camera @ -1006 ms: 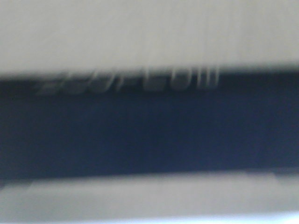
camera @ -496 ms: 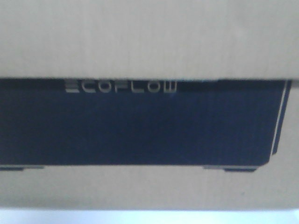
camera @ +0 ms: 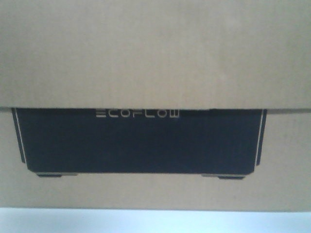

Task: Grab box from left shelf to table start
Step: 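Lower the box with both grippers onto the white table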

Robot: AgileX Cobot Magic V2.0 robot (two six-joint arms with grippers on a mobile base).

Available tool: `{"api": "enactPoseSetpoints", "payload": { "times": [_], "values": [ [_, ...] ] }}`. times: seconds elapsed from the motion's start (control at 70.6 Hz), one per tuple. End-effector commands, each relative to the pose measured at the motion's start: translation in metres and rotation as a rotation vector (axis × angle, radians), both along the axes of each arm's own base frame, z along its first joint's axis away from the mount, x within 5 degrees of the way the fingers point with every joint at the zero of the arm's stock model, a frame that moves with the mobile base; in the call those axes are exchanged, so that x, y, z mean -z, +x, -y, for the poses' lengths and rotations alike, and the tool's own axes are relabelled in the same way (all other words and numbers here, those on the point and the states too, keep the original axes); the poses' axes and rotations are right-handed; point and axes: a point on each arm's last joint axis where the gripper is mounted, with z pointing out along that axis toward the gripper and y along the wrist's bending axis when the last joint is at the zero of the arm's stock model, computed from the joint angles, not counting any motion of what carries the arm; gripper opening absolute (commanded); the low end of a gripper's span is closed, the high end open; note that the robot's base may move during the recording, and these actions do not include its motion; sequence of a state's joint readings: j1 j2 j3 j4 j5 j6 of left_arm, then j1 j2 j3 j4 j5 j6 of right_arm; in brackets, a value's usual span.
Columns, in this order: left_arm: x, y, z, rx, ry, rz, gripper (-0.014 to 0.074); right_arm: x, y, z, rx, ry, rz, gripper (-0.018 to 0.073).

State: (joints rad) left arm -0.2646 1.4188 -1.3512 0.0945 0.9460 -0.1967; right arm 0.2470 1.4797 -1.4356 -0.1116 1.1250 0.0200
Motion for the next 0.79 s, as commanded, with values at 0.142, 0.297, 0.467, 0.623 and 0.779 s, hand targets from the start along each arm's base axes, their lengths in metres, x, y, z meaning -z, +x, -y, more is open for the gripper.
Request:
{"api": "enactPoseSetpoints", "payload": {
  "times": [0.142,0.297,0.467,0.623,0.779],
  "values": [
    [-0.014,0.003,0.016,0.025,-0.124,0.054,-0.0096,-0.018,0.005,-0.018,-0.046,0.146,0.125,0.006],
    [-0.012,0.003,0.016,0.036,-0.111,0.041,-0.0072,-0.018,0.005,-0.017,-0.046,0.139,0.123,0.0092],
    [-0.011,0.001,0.015,0.035,-0.108,0.016,0.0139,-0.018,0.004,-0.017,-0.045,0.138,0.117,0.0354],
    [-0.01,-0.001,0.015,0.035,-0.103,-0.004,0.0444,-0.022,0.001,-0.016,-0.045,0.141,0.13,0.0552],
    [-0.01,-0.003,0.014,0.034,-0.096,-0.029,0.0567,-0.028,-0.003,-0.014,-0.046,0.14,0.149,0.0563]
  ]
}}
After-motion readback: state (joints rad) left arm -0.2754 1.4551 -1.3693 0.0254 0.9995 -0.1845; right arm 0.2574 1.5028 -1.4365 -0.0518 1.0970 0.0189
